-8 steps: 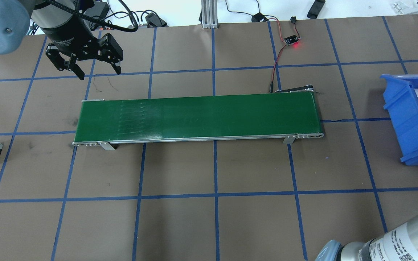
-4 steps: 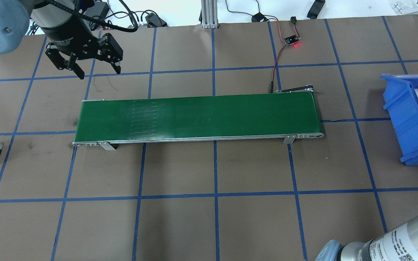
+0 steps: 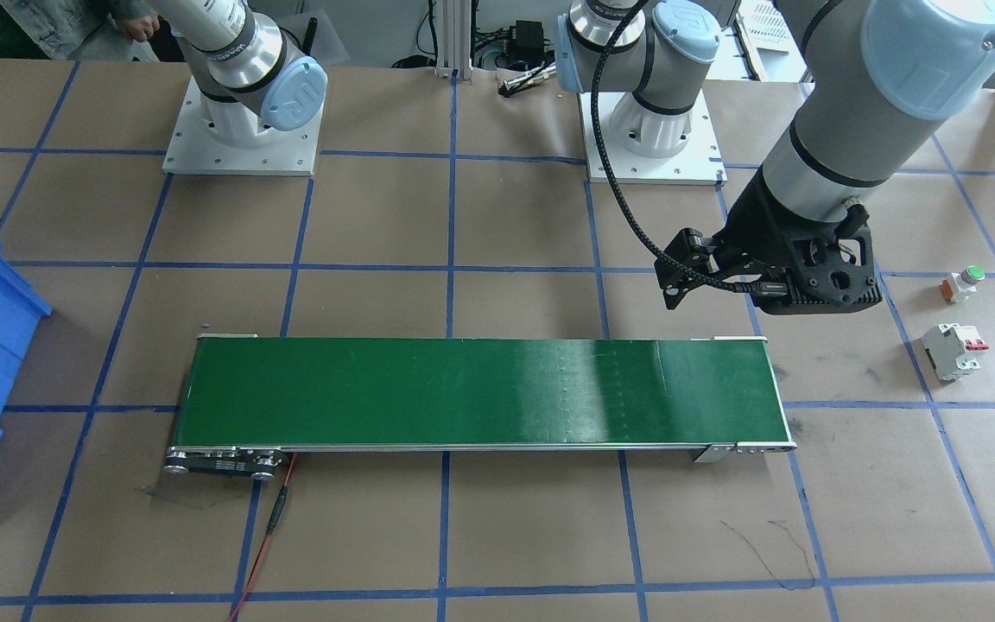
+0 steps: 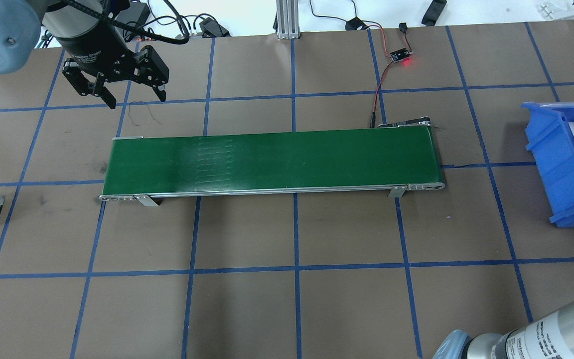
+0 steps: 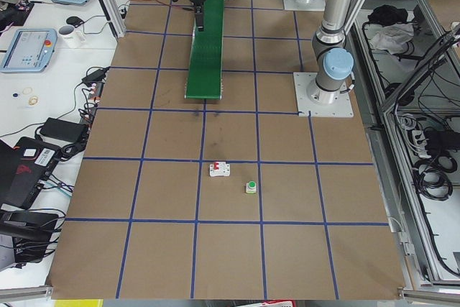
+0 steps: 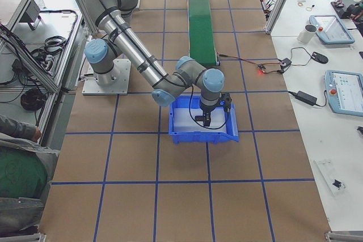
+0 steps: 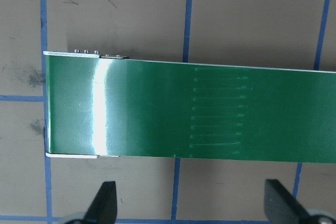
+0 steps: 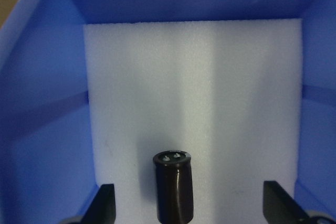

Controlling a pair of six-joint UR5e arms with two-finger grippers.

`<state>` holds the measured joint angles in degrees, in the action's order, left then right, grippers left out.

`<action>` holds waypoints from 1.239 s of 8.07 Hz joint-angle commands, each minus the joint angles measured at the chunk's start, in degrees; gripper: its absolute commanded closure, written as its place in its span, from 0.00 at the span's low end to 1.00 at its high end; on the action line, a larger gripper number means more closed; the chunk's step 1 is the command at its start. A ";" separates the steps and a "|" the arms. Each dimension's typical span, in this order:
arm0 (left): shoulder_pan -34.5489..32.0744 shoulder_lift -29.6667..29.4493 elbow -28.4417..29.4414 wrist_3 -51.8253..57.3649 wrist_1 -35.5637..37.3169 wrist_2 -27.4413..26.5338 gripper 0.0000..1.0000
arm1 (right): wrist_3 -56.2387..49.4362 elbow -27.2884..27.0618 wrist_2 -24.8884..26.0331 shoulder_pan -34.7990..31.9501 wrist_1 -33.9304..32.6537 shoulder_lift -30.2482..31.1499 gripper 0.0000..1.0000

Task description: Move capacitor from left to right

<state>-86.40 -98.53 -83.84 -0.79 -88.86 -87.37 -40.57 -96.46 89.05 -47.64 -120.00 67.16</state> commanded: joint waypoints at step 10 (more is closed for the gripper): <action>0.00 0.18 -0.10 0.97 0.00 -0.08 0.00 | 22.75 5.40 0.07 -19.81 17.25 17.92 0.00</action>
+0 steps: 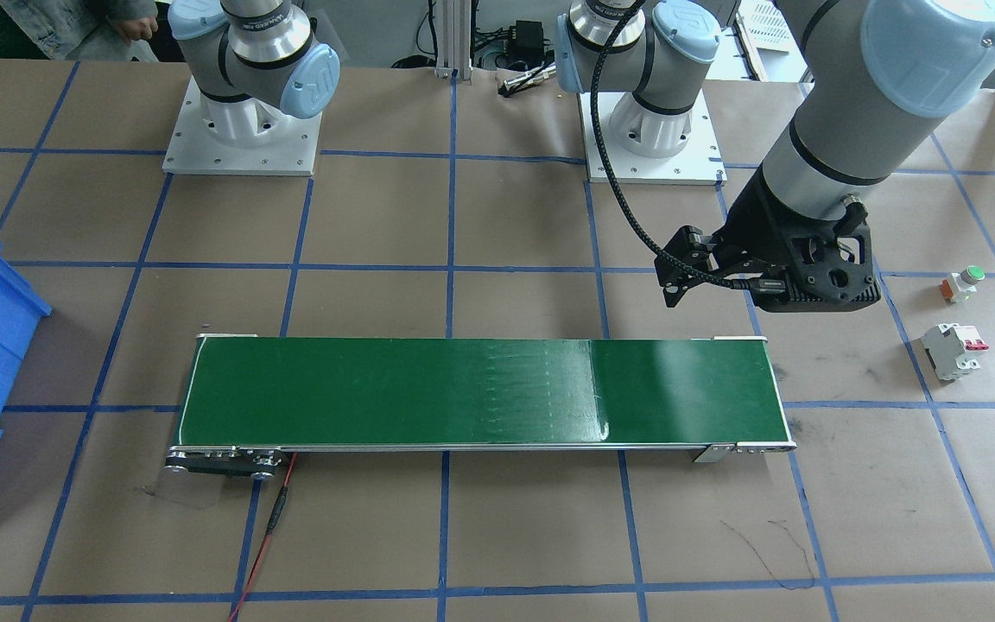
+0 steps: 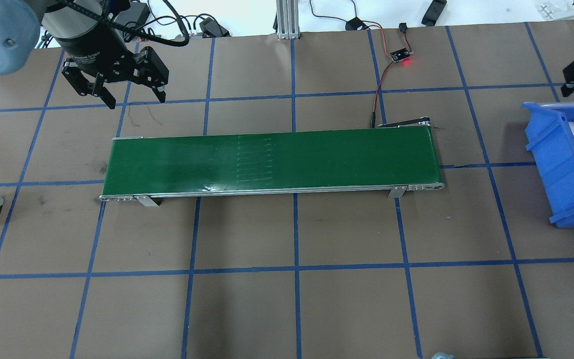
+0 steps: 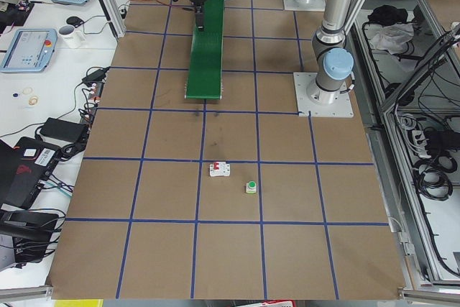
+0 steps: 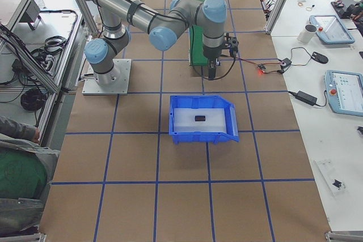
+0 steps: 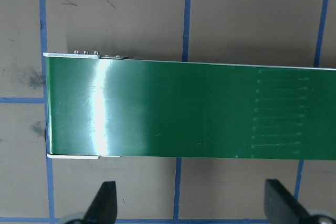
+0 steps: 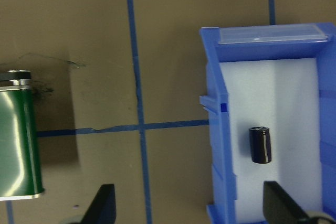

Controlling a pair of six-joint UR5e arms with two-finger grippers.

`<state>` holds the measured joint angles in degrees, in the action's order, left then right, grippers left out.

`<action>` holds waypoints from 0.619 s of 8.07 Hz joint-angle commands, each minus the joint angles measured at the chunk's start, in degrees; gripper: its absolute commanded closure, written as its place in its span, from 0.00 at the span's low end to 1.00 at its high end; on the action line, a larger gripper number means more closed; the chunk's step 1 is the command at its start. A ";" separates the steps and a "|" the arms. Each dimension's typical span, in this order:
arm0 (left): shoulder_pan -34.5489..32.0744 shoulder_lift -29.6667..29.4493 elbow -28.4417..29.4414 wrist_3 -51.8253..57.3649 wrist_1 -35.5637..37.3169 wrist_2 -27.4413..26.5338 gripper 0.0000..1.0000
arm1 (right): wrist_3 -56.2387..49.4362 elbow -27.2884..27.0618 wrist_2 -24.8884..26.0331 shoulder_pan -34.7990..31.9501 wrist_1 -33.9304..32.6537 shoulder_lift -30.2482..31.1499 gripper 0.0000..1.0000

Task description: Move capacitor from left to right

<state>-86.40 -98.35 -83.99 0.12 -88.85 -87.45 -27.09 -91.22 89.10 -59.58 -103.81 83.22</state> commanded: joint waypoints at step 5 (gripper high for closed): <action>0.00 0.00 0.14 0.05 -0.01 -0.09 0.00 | 22.49 0.16 -0.24 -22.74 0.89 2.03 0.00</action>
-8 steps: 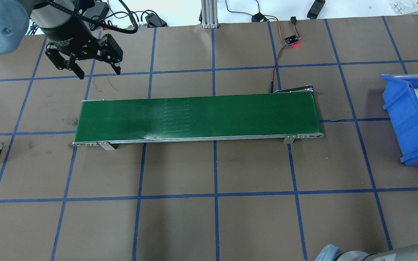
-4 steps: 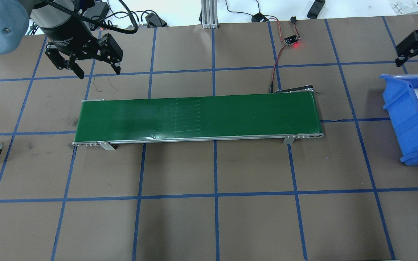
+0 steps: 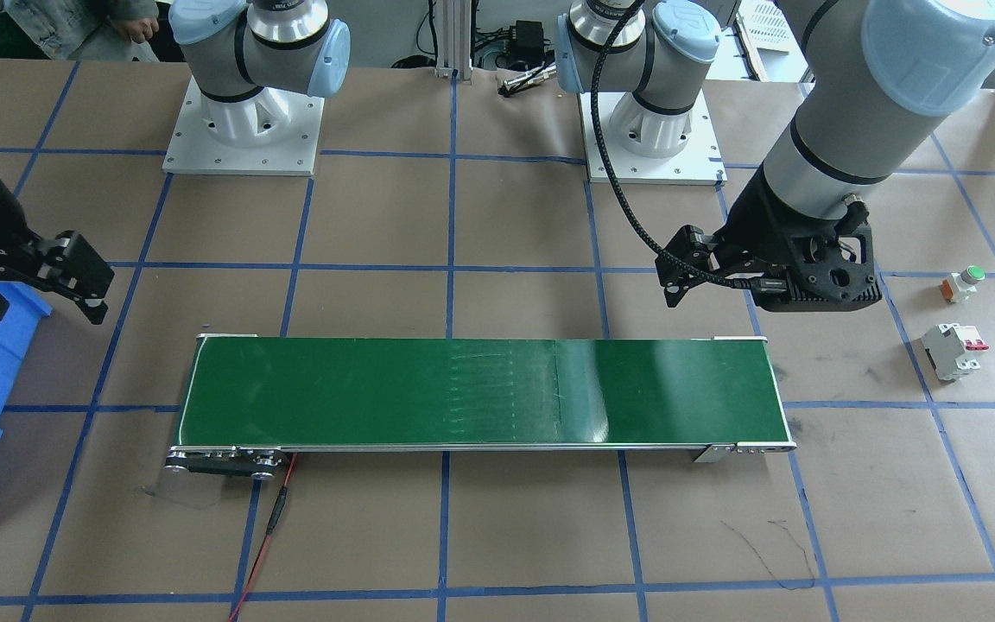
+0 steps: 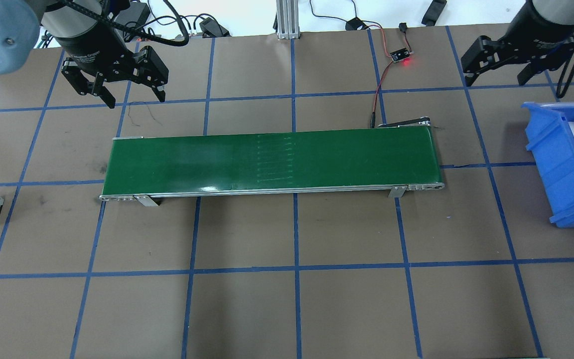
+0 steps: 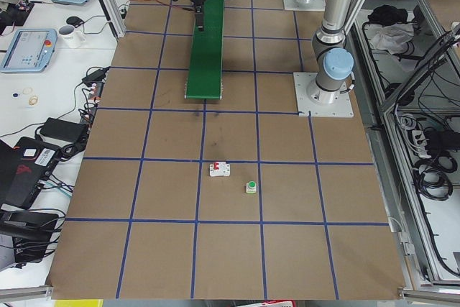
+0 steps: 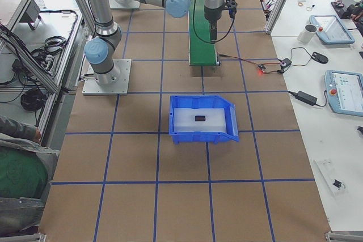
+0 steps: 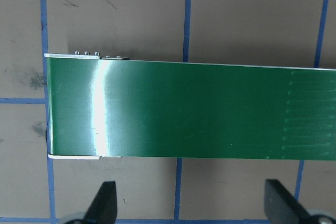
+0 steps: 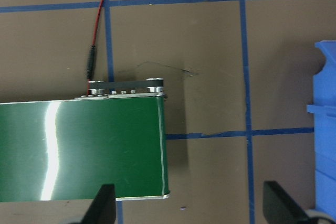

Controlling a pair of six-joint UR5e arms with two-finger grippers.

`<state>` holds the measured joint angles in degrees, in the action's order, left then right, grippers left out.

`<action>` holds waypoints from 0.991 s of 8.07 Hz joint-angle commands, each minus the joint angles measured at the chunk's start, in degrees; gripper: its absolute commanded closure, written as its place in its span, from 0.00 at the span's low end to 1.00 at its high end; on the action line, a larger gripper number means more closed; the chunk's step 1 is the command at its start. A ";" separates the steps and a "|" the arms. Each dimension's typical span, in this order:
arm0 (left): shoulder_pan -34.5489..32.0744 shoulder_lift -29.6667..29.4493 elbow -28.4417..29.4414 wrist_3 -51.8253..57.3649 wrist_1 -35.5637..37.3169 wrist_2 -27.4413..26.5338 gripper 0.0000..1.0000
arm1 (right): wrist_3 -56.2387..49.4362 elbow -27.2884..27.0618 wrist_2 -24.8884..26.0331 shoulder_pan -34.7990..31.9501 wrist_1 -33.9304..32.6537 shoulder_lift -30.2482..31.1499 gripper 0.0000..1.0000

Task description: Move capacitor from left to right

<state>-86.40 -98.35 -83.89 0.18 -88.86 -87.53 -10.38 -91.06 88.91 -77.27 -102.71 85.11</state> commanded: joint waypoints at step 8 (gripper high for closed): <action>0.00 0.00 0.04 0.00 0.00 -0.09 0.00 | 13.36 -0.08 -0.14 -10.62 -0.29 -0.30 0.00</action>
